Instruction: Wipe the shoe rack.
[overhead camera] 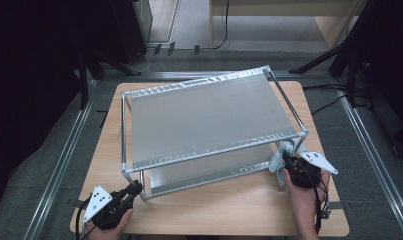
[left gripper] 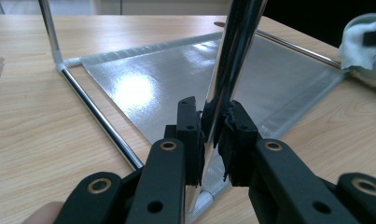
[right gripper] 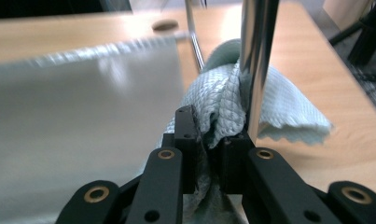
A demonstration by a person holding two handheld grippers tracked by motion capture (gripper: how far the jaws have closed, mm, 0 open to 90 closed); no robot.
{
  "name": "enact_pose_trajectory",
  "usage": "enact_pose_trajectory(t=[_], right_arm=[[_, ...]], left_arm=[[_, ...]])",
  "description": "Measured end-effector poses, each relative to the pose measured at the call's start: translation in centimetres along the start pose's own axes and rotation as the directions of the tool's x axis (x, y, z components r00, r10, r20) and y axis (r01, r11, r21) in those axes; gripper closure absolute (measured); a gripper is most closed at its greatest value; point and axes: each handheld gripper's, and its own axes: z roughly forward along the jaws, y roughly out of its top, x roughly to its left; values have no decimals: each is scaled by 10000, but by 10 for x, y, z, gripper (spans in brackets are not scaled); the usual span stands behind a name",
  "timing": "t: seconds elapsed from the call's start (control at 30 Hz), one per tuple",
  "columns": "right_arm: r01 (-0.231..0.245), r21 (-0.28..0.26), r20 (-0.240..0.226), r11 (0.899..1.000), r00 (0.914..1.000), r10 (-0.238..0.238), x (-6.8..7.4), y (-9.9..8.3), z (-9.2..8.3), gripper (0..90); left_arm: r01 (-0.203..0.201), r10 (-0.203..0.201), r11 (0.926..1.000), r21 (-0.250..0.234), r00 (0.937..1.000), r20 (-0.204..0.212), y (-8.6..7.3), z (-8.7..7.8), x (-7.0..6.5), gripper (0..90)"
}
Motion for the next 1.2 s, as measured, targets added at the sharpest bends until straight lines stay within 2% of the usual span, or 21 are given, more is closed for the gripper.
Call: enact_pose_trajectory(t=[0.07, 0.1, 0.13, 0.17, 0.23, 0.27, 0.4, 0.43, 0.5, 0.53, 0.6, 0.67, 0.73, 0.77, 0.8, 0.9, 1.03, 1.2], right_arm=[[173, -577, 96, 9982, 9998, -168, 5, 8, -11, 805], [173, -577, 96, 9982, 9998, -168, 5, 8, -11, 805], [217, -893, 41, 9958, 9998, -214, 8, 14, -18, 805], [395, -1594, -10, 9864, 9992, -402, 14, 24, -32, 805], [615, -2123, 96, 9753, 9981, -608, 18, 30, -43, 803], [649, -2174, 160, 9739, 9979, -630, 19, 30, -46, 800], [570, -1464, 240, 9876, 9983, -540, 12, 16, -34, 797], [570, -1464, 240, 9876, 9983, -540, 12, 16, -34, 797], [434, -906, 260, 9949, 9988, -412, 7, 4, -23, 795], [404, -334, 294, 9986, 9988, -394, 1, -9, -12, 799], [397, -189, 305, 9990, 9988, -391, 0, -12, -10, 799], [525, 561, 474, 9970, 9974, -551, 3, -19, -2, 796], [552, 974, 410, 9937, 9974, -594, 4, -23, 3, 793], [552, 974, 410, 9937, 9974, -594, 4, -23, 3, 793], [698, 1270, 437, 9894, 9962, -758, 5, -25, 7, 793], [653, 1201, 502, 9906, 9962, -717, 6, -24, 6, 794], [439, 330, 367, 9985, 9983, -451, 7, -6, -13, 791], [361, -619, 52, 9974, 9993, -358, 10, 14, -35, 784]], left_arm=[[27, -27, 10000, -5, 10000, 34, 0, 0, 1, 790], [27, -27, 10000, -5, 10000, 34, 0, 0, 1, 790], [43, -43, 10000, -16, 10000, 42, 0, 0, 2, 790], [64, -64, 10000, -42, 10000, 52, 0, 0, 2, 788], [158, -157, 9998, -82, 9999, 50, -1, 1, 2, 787], [156, -155, 9998, -81, 9999, 50, -1, 1, 2, 787], [174, -173, 9998, -58, 9998, 59, -1, 1, 2, 786], [174, -173, 9998, -58, 9998, 59, -1, 1, 2, 786], [185, -184, 9998, -44, 9998, 70, 0, 0, 2, 786], [209, -208, 9998, -39, 9997, 103, 0, 0, 3, 784], [211, -211, 9998, -40, 9997, 109, 0, 0, 3, 785], [226, -225, 9997, -42, 9997, 112, -1, 0, 3, 784], [258, -258, 9997, -45, 9996, 93, -1, 0, 4, 784], [258, -258, 9997, -45, 9996, 93, -1, 0, 4, 784], [269, -269, 9996, -45, 9996, 82, 0, 0, 4, 783], [258, -258, 9997, -40, 9997, 53, 0, 0, 4, 784], [265, -265, 9996, -33, 9996, 54, 0, 0, 4, 783], [269, -269, 9996, -12, 9996, 24, 0, 0, 4, 783]])
